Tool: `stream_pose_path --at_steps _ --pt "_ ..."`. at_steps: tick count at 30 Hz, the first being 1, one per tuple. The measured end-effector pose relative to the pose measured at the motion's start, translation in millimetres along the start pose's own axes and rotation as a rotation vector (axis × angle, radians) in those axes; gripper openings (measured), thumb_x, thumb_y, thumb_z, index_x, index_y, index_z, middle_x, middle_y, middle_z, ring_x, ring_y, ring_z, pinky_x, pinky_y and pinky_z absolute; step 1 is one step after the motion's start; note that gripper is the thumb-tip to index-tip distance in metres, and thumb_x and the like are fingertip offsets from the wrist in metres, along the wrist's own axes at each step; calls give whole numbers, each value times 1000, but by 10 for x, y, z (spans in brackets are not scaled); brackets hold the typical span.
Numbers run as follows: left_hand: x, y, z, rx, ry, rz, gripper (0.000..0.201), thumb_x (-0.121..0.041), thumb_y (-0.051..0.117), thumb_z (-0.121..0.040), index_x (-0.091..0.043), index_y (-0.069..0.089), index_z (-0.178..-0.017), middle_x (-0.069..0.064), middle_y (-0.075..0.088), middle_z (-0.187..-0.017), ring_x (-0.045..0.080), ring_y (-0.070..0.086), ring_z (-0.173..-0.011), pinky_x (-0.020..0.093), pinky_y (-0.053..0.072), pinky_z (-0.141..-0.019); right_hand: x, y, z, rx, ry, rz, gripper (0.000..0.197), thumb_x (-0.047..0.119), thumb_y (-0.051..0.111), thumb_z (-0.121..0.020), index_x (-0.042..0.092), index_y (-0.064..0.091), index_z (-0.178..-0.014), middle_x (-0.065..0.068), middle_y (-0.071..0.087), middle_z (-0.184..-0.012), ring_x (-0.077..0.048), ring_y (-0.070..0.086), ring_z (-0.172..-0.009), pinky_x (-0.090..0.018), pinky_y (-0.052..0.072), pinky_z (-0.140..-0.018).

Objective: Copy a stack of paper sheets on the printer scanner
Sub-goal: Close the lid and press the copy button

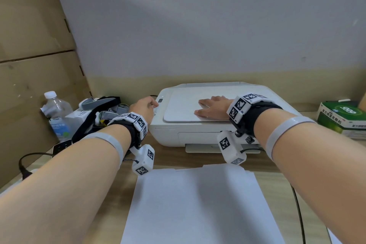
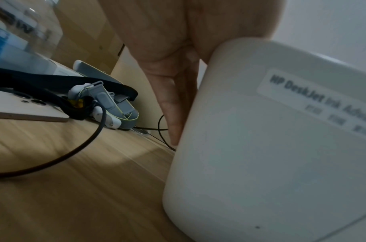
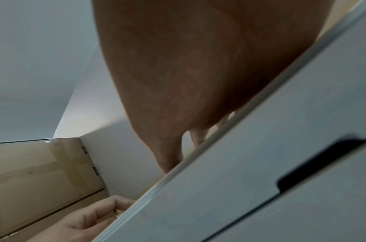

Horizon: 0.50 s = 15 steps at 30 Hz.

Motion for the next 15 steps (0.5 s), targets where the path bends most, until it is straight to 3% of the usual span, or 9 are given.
stream_pose_path --at_steps 3,15 --pt "-6 3 -9 0 10 -25 36 -10 37 -97 -29 67 -96 2 59 -90 27 59 -65 39 60 -67 4 2 24 -3 0 -8 69 68 28 -93 35 20 -153 -8 19 -160 -35 15 -146 -50 15 -115" --pt "-17 41 -49 12 33 -49 37 -6 35 -96 -26 66 -99 3 61 -95 34 65 -77 42 60 -70 30 -2 74 -5 0 -4 65 65 27 -95 31 26 -150 -9 22 -158 -34 17 -145 -47 17 -113"
Point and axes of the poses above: each hand's wrist, its own z-axis away from the middle knuckle, its own y-axis out of the palm, x = y × z, the point moved 8 cm from there along -z, towards the middle knuckle
